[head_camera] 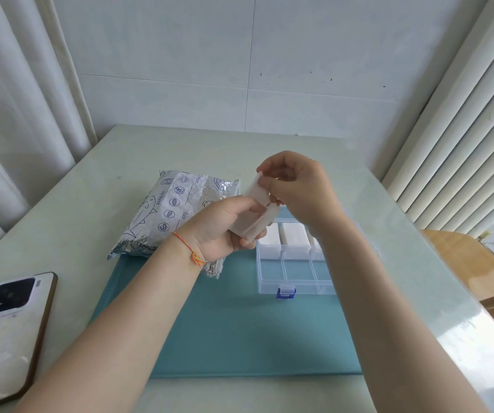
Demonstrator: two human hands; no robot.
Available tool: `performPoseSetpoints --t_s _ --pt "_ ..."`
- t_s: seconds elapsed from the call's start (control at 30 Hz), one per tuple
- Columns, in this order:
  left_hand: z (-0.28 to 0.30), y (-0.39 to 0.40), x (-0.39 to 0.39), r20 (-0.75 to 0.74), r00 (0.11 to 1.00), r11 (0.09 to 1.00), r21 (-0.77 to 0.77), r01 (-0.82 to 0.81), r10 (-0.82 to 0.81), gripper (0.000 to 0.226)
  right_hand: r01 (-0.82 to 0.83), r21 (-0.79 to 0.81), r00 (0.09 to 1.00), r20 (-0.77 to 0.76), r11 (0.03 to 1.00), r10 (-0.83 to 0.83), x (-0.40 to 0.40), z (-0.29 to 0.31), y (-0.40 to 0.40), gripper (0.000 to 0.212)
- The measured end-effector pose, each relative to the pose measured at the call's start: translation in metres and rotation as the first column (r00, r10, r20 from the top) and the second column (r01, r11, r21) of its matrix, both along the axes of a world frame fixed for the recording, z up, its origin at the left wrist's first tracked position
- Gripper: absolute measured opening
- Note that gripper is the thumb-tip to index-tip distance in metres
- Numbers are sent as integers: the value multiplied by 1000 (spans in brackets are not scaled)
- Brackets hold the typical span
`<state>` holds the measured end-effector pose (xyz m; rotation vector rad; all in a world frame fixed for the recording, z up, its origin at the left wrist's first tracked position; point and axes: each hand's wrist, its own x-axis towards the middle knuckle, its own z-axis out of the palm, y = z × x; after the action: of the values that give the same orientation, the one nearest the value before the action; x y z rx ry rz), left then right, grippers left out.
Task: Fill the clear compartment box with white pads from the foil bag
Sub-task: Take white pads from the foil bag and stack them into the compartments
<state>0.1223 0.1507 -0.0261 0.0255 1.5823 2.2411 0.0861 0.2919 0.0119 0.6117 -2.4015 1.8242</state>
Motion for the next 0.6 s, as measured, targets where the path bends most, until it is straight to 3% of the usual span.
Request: performPoseSetpoints --t_s 0.2,0.3,0.37,0.47,0.6 --pt "-1 -1 -3 153 987 984 166 -70 44 27 171 -118 976 -118 978 -185 -4 -1 2 23" --pt "-1 -3 -6 215 973 959 251 -133 79 28 170 -244 983 -24 955 -181 -7 6 11 30" --pt "-1 -5 -7 242 967 935 316 -160 83 27 86 -286 995 65 954 -70 -8 10 16 28" --pt "3 -5 -6 243 969 928 352 -119 32 16 -113 -181 982 133 977 138 -3 11 16 23" --pt "6 -5 -4 225 974 954 286 -92 26 35 -210 55 975 84 976 205 4 7 6 28"
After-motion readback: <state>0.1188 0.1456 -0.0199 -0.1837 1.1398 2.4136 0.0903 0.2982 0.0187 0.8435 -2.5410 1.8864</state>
